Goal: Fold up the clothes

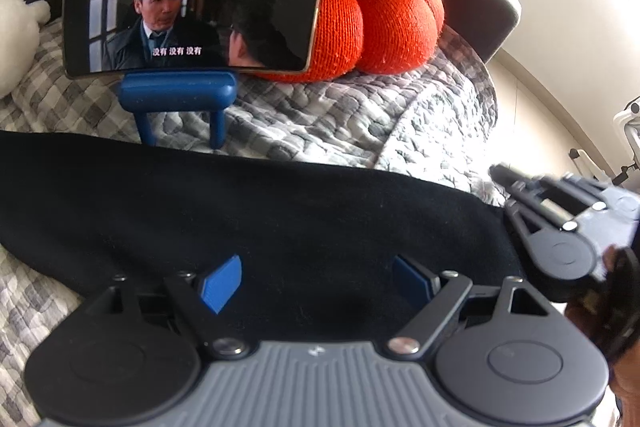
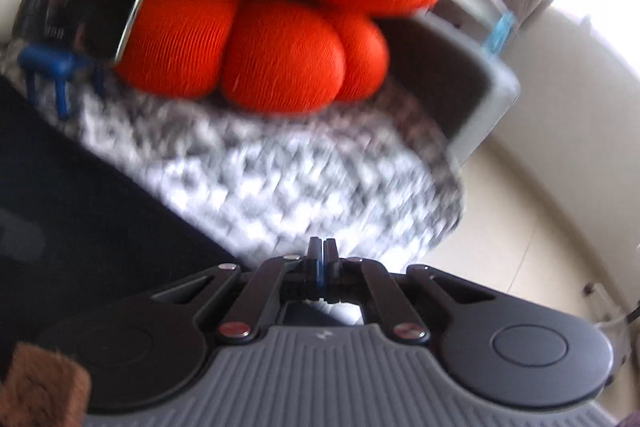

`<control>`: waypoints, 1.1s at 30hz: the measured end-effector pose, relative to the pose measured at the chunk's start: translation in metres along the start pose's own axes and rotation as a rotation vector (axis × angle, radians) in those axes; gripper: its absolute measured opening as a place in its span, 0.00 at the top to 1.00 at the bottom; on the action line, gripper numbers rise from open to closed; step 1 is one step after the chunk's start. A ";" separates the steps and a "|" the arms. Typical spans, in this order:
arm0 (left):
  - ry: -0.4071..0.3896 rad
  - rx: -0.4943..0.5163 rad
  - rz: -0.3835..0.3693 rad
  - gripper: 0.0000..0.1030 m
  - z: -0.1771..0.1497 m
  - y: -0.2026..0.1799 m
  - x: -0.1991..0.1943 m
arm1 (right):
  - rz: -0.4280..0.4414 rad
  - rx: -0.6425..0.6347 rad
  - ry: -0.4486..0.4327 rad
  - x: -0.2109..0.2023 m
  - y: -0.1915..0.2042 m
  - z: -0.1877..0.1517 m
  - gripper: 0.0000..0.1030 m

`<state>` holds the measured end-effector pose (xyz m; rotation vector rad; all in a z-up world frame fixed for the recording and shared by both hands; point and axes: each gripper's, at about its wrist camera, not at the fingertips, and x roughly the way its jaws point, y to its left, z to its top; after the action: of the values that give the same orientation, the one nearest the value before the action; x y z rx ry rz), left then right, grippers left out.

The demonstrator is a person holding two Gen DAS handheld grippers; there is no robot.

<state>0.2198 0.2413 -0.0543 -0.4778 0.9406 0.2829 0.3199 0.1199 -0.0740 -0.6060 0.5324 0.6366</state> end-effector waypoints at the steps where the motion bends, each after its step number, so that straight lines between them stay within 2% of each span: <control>1: 0.000 -0.002 -0.001 0.18 0.000 0.001 0.000 | -0.001 0.028 -0.012 -0.004 -0.002 -0.002 0.99; 3: -0.003 -0.001 0.000 0.18 0.000 0.001 -0.001 | 0.047 0.130 -0.032 -0.018 -0.015 -0.005 0.98; 4: -0.006 0.003 0.002 0.18 0.000 0.001 -0.002 | 0.065 0.177 -0.040 -0.026 -0.021 -0.006 0.91; 7: -0.014 0.012 0.005 0.18 -0.001 -0.001 -0.004 | 0.090 0.247 -0.044 -0.055 -0.035 -0.013 0.88; 9: -0.024 0.023 0.007 0.18 -0.001 -0.004 -0.005 | 0.101 0.296 -0.032 -0.077 -0.046 -0.022 0.79; 10: -0.029 0.029 0.008 0.18 -0.002 -0.005 -0.006 | 0.107 0.334 -0.026 -0.089 -0.055 -0.029 0.67; 11: -0.038 0.040 0.006 0.18 -0.002 -0.008 -0.008 | 0.124 0.372 -0.019 -0.103 -0.062 -0.038 0.61; 14: -0.064 0.100 0.006 0.18 -0.007 -0.020 -0.013 | 0.149 0.473 0.027 -0.143 -0.081 -0.070 0.60; 17: -0.082 0.180 -0.001 0.18 -0.013 -0.035 -0.017 | 0.111 0.502 0.100 -0.182 -0.085 -0.106 0.59; 20: -0.079 0.257 -0.045 0.18 -0.022 -0.052 -0.020 | 0.082 0.546 0.132 -0.214 -0.084 -0.141 0.52; 25: -0.053 0.399 -0.103 0.18 -0.044 -0.081 -0.022 | 0.069 0.676 0.242 -0.219 -0.085 -0.196 0.52; 30: 0.006 0.489 -0.073 0.18 -0.064 -0.098 -0.012 | 0.043 0.668 0.267 -0.235 -0.074 -0.215 0.52; 33: 0.005 0.517 -0.053 0.17 -0.069 -0.100 -0.009 | 0.037 0.694 0.274 -0.256 -0.064 -0.230 0.52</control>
<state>0.2097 0.1200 -0.0540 -0.0275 0.9622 -0.0151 0.1267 -0.1710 -0.0543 -0.0230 0.9670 0.3645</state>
